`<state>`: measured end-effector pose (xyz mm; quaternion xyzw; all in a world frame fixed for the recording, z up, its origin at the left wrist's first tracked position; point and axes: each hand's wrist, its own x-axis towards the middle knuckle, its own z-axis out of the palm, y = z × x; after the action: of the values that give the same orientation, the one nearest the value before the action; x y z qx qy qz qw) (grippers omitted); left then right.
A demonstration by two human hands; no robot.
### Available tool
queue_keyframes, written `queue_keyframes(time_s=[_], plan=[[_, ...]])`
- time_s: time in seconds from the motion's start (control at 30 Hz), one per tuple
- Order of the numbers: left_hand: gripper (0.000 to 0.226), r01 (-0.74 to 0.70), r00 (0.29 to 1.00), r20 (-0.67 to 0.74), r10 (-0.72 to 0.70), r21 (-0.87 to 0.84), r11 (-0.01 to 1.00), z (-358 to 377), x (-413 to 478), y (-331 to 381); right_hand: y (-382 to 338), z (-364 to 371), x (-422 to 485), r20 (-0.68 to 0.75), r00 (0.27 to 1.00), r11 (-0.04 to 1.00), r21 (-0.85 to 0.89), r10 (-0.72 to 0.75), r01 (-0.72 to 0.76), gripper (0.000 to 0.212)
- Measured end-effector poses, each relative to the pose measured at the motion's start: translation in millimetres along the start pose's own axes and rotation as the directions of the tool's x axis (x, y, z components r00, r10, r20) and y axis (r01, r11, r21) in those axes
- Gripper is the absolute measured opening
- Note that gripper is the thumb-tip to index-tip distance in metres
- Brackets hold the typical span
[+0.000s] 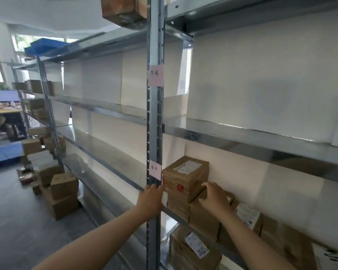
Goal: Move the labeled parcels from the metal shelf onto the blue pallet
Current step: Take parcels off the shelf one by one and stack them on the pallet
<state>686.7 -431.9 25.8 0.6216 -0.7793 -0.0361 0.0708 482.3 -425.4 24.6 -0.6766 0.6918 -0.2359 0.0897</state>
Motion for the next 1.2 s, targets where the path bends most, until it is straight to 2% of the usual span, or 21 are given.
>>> queue_keyframes(time_s=[0.13, 0.4, 0.5, 0.6, 0.8, 0.93, 1.07, 1.2], plan=[[0.053, 0.008, 0.999, 0.037, -0.007, -0.039, 0.999, 4.2, 40.9, -1.9, 4.0, 6.6, 30.1, 0.033, 0.999, 1.000, -0.013, 0.016, -0.016, 0.050], [0.048, -0.079, 0.996, 0.050, 0.081, -0.039, 0.996, 15.0, 103.6, -2.3, 19.7, 20.6, 55.5, 0.062, 0.989, 0.988, 0.069, 0.131, -0.136, 0.053], [0.049, -0.096, 0.992, 0.071, 0.100, -0.061, 0.993, 20.2, 128.0, -3.1, 21.6, 22.5, 62.4, 0.050, 0.987, 0.987, 0.030, 0.154, -0.156, 0.053], [0.056, -0.148, 0.986, 0.061, 0.154, -0.095, 0.984, 28.6, 154.2, -7.8, 16.7, 25.6, 73.7, 0.104, 0.978, 0.983, 0.004, 0.182, -0.183, 0.062], [0.072, -0.211, 0.973, 0.093, 0.214, -0.034, 0.977, 40.3, 187.0, -16.0, -8.5, 40.1, 103.8, 0.219, 0.955, 0.966, 0.119, 0.200, -0.230, 0.090], [0.067, -0.278, 0.954, 0.133, 0.270, 0.047, 0.959, 29.4, 190.9, -18.6, -20.0, 63.3, 124.4, 0.223, 0.944, 0.955, 0.119, 0.242, -0.273, 0.100], [0.055, -0.315, 0.938, 0.174, 0.301, 0.061, 0.947, 25.6, 192.1, -23.5, -19.1, 72.9, 133.1, 0.171, 0.938, 0.934, 0.146, 0.301, -0.326, 0.087], [0.062, -0.324, 0.935, 0.163, 0.314, 0.042, 0.945, 29.9, 192.7, -25.1, -16.9, 65.0, 132.1, 0.147, 0.933, 0.924, 0.152, 0.329, -0.350, 0.076]])
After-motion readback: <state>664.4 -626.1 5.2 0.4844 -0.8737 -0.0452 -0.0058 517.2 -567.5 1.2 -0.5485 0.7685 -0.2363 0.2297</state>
